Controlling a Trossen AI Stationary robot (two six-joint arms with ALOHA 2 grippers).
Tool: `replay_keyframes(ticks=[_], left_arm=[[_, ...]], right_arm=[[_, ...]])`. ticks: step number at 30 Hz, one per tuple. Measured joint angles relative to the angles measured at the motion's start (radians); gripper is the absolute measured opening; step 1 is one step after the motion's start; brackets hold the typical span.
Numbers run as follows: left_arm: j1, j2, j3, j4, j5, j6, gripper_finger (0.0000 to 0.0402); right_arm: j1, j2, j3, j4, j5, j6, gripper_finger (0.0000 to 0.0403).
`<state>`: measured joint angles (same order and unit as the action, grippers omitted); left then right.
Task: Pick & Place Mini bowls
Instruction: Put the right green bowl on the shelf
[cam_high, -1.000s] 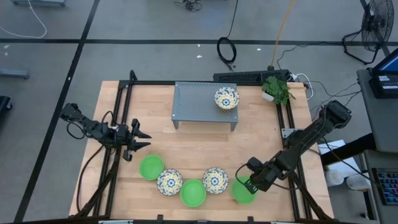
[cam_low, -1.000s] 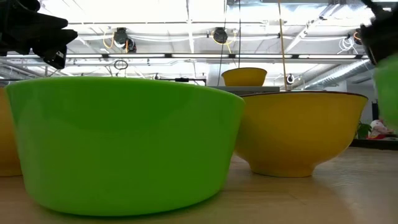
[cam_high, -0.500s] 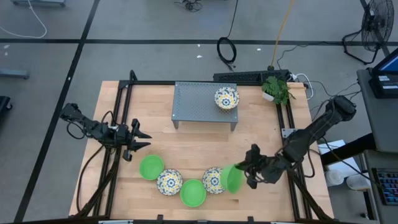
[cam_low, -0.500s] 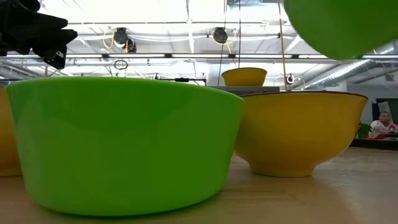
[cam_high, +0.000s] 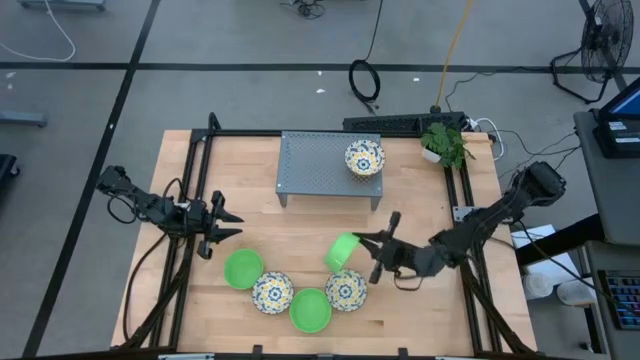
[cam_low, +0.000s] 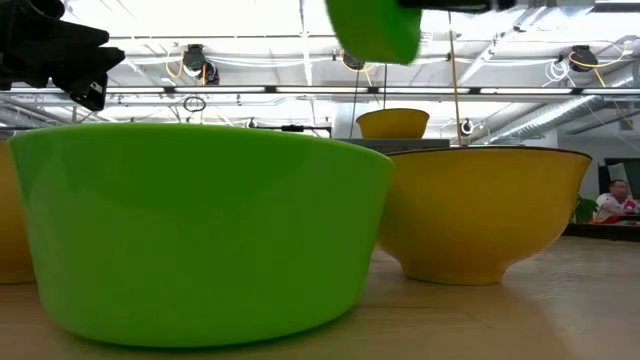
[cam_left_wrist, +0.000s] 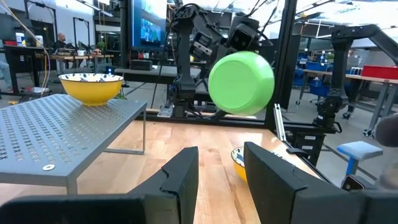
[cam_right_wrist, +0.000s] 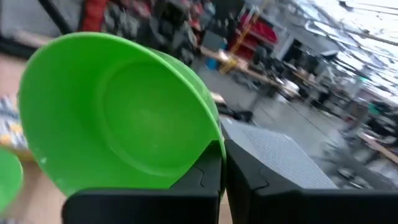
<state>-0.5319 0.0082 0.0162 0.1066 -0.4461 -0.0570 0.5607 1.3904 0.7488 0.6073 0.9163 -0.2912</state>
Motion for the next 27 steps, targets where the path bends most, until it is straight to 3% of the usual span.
replay_keyframes(ticks=[3,5,13,16,18,23,27], left_arm=[[0.0,0.0,0.0,0.0,0.0,0.0,0.0131],[0.0,0.0,0.0,0.0,0.0,0.0,0.0131],[0.0,0.0,0.0,0.001,0.0,0.005,0.0131],[0.001,0.0,-0.001,0.081,-0.024,0.134,0.0131],[0.001,0.004,0.0,0.165,0.032,0.227,0.0131],[0.001,0.073,0.0,0.353,0.344,0.379,0.0131],[0.006,0.19,0.0,0.393,0.337,0.46,0.0131]], right_arm=[[-0.058,0.004,-0.034,0.071,-0.176,-0.003,0.0],[-0.096,0.004,-0.04,0.068,-0.241,-0.016,0.0],[-0.196,0.004,-0.042,0.114,-0.104,-0.173,0.0],[-0.226,0.006,-0.042,0.104,-0.106,-0.184,0.0],[-0.246,0.027,-0.042,0.123,-0.109,-0.192,0.0],[-0.281,0.071,-0.043,0.174,-0.188,-0.252,0.0],[-0.298,0.094,-0.043,0.281,-0.208,-0.275,0.0]])
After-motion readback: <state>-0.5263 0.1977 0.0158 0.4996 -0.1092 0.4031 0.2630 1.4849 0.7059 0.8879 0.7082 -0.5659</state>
